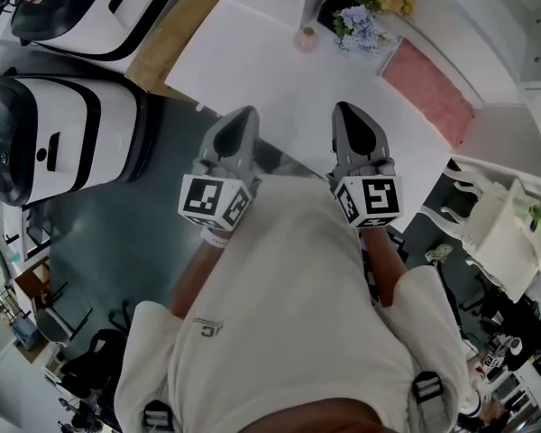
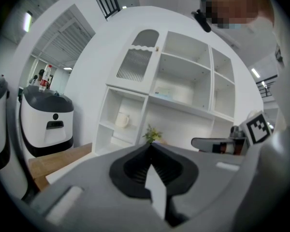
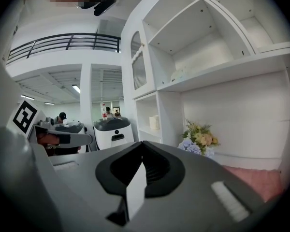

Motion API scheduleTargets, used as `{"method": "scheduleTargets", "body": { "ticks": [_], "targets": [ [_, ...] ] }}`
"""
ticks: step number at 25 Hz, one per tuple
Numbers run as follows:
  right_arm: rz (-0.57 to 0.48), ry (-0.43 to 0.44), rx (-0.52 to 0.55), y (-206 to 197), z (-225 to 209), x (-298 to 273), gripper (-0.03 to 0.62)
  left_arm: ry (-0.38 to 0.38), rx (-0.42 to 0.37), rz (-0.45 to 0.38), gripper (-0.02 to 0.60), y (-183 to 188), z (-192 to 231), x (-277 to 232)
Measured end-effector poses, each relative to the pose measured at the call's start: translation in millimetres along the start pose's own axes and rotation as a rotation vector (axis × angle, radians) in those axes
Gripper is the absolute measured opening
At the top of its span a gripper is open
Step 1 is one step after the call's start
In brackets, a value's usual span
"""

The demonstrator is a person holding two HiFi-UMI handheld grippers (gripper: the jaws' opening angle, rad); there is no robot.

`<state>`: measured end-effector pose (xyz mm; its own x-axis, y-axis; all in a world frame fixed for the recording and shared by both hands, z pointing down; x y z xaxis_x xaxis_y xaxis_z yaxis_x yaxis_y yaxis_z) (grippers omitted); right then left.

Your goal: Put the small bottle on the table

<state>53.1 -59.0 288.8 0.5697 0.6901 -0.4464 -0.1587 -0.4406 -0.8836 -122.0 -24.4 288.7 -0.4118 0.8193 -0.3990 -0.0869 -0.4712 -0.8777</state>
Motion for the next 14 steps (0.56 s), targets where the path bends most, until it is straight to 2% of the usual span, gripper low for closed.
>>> {"method": "scheduleTargets", "body": {
  "ticks": [14],
  "targets": [
    [0.017,-0.002,-0.020,-4.6,-10.0,-6.9,0.001,-0.001,0.002,0.010,0.002,2.5,-0.9,-9.0]
  ]
}}
Point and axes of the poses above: the fingertips, and each gripper's own axes: x backward along the fingers, z to its left, y out of its top, the point moved 4 cm from there along x, backward along the fingers, and after that the axes turned 14 degrees about z, right-handed, at the moved point
